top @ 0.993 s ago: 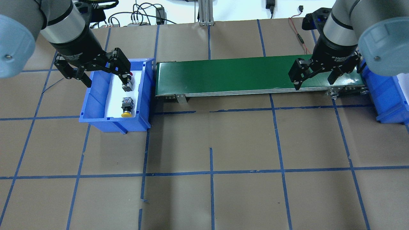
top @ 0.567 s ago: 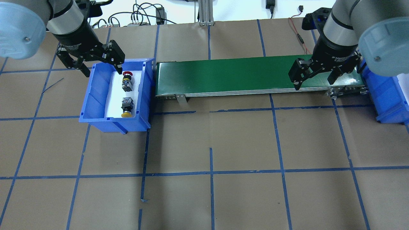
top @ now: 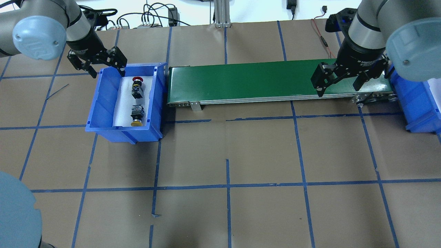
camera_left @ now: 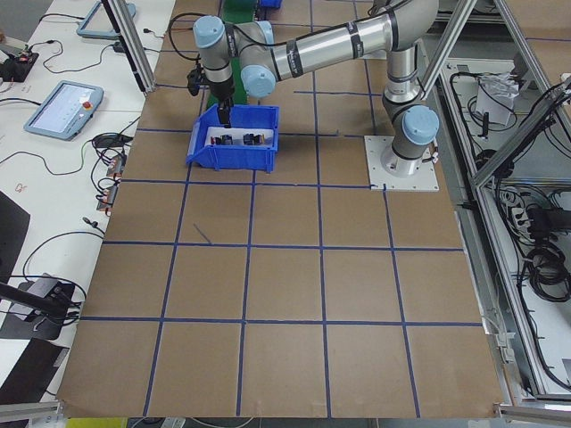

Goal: Transport two buttons from left to right
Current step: 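Move the left gripper over the red-capped button in the blue bin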

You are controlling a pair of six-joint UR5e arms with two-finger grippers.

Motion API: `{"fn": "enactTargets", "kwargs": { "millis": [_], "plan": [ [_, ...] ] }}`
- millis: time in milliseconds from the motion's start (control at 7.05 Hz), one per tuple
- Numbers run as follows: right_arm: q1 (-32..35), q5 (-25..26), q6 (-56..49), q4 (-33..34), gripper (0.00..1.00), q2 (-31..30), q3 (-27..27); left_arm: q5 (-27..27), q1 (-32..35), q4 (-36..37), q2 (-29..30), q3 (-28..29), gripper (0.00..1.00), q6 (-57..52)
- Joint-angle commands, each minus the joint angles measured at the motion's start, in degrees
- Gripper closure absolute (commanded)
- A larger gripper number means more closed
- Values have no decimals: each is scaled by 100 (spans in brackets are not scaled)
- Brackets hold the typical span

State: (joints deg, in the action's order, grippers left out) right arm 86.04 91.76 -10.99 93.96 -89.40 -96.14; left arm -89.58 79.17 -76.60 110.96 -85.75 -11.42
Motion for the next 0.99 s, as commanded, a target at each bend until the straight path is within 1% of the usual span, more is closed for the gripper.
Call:
{"fn": "enactTargets", "kwargs": {
  "millis": [0,142,284,425,567,851],
  "plan": [
    [0,8,-9,-1,0,2,-1,19,-33,493,189,-475,1,-27],
    [0,0,0,-1,0,11,-1,28,-24,897,250,-652,0,-19],
    [0,0,0,17,0,11,16,45,-33,962,303,-593,0,-19],
    [0,0,-9,43,0,11,-1,89,-24,1354,373,-488,0,-1],
    [0,0,-9,34,0,19,-1,177,2,1367,374,-478,0,199],
    [0,0,-9,43,0,20,-1,177,37,1384,339,-469,0,175]
  ]
}}
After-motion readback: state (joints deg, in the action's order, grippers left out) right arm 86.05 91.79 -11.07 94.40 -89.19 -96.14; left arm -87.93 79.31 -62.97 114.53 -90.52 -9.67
